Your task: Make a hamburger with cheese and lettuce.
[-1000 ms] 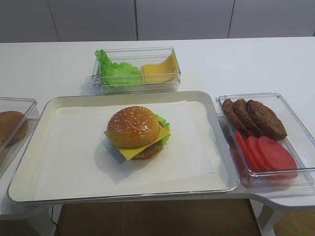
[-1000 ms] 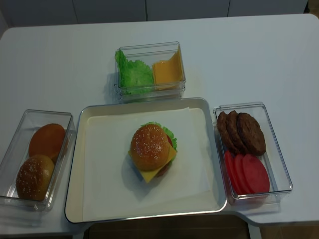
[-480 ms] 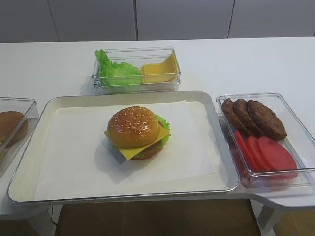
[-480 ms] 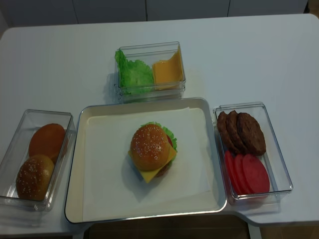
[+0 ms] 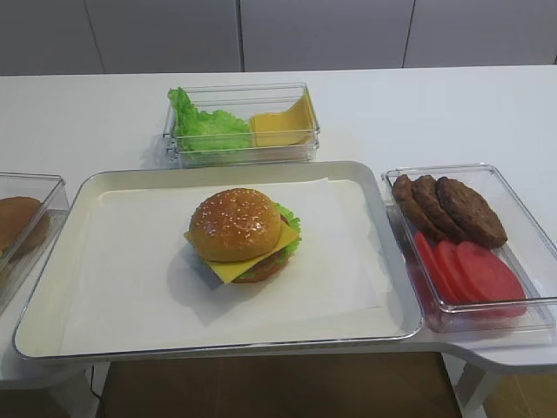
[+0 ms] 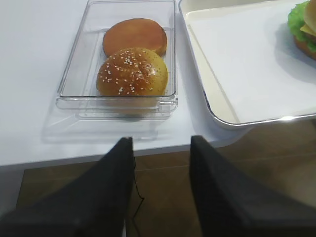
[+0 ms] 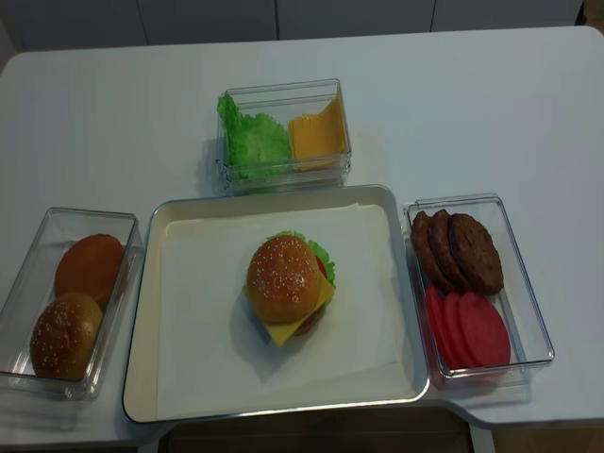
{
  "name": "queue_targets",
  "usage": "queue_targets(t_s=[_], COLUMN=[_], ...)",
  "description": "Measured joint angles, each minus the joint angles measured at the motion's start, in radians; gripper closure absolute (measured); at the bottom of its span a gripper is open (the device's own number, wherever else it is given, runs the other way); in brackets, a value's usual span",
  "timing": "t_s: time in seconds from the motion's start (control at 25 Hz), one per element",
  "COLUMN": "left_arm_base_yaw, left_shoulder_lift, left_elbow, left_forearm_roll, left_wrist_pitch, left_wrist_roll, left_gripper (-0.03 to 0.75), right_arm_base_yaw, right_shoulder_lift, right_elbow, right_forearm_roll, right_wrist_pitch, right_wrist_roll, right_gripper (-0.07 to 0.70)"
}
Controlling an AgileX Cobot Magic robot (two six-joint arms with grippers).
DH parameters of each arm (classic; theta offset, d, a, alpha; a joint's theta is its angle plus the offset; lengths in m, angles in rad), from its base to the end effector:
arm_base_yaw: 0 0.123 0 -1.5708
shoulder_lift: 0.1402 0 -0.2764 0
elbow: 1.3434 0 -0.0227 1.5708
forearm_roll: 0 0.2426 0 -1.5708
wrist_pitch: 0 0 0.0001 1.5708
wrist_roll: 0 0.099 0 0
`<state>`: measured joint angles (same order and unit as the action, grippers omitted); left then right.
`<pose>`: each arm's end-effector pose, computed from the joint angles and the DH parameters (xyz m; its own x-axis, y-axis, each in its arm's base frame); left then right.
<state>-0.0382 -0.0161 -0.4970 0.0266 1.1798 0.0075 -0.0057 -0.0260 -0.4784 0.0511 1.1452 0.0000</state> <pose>-0.0041 0.0026 0.2587 -0.5467 0.0385 -0.8364 0.0273 0.9992 0.0282 -0.0018 0.0046 0.2566 -0.5259 0.0241 -0.8502 -0.0228 0.9988 0.0424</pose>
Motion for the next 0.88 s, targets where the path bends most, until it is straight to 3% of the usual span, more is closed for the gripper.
queue_targets(t_s=[0.88], left_arm_base_yaw=[0.000], left_shoulder_lift=[0.000], left_elbow=[0.000], left_forearm_roll=[0.000], left_wrist_pitch=[0.000], left_wrist_roll=[0.000], left_gripper=[0.427], right_arm_base_yaw=[0.000], right_shoulder_lift=[0.000], right_elbow=[0.000], right_forearm_roll=[0.000], right_wrist_pitch=[0.000], right_wrist_roll=[0.000], right_gripper=[0.120])
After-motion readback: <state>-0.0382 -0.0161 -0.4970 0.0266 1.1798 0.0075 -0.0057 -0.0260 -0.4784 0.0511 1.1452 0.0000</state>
